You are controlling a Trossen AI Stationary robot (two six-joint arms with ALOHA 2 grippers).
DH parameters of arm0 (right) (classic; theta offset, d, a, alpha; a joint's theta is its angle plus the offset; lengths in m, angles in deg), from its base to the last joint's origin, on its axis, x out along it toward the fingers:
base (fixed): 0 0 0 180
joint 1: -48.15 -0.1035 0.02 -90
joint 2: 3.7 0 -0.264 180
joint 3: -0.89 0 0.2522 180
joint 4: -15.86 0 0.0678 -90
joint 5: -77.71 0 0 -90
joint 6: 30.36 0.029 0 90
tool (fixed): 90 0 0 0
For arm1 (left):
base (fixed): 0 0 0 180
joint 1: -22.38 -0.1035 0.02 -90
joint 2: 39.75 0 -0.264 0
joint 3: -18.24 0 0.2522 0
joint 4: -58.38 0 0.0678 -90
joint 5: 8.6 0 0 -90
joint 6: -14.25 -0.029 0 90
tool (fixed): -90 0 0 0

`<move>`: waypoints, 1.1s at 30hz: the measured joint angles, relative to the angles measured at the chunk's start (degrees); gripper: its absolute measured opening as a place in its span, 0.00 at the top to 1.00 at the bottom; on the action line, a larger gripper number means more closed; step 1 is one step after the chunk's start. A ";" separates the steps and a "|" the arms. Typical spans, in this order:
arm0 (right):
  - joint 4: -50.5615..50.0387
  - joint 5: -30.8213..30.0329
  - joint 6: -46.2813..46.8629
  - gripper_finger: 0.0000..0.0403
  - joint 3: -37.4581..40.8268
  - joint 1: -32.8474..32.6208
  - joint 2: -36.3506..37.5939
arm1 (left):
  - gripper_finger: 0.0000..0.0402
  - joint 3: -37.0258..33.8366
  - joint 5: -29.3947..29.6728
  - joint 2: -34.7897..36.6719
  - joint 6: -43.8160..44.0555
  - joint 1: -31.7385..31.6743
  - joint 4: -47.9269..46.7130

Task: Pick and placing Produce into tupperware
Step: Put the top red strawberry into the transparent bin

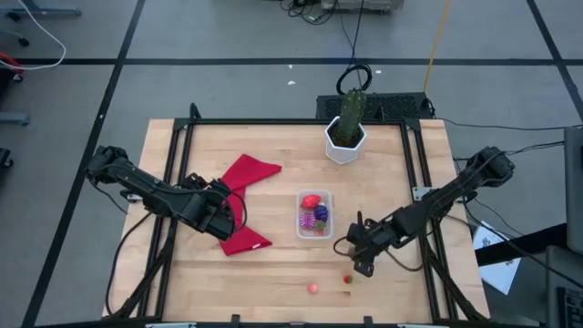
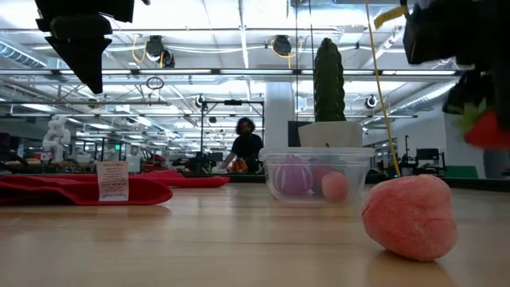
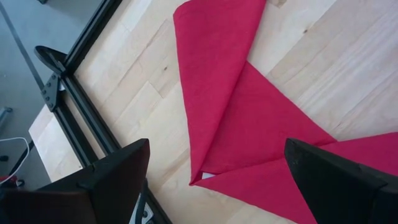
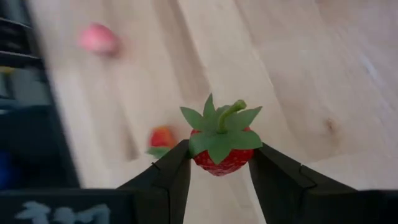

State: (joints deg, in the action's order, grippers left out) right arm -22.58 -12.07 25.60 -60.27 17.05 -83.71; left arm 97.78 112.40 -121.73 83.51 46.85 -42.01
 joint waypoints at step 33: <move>12.43 7.76 -28.16 0.64 -12.49 11.12 -0.39 | 0.06 0.00 -0.11 0.00 -0.33 0.00 0.20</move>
State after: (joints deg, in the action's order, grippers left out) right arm -10.15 -4.30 -2.56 -72.76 28.17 -84.10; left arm 97.78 112.29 -121.73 83.18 46.85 -41.82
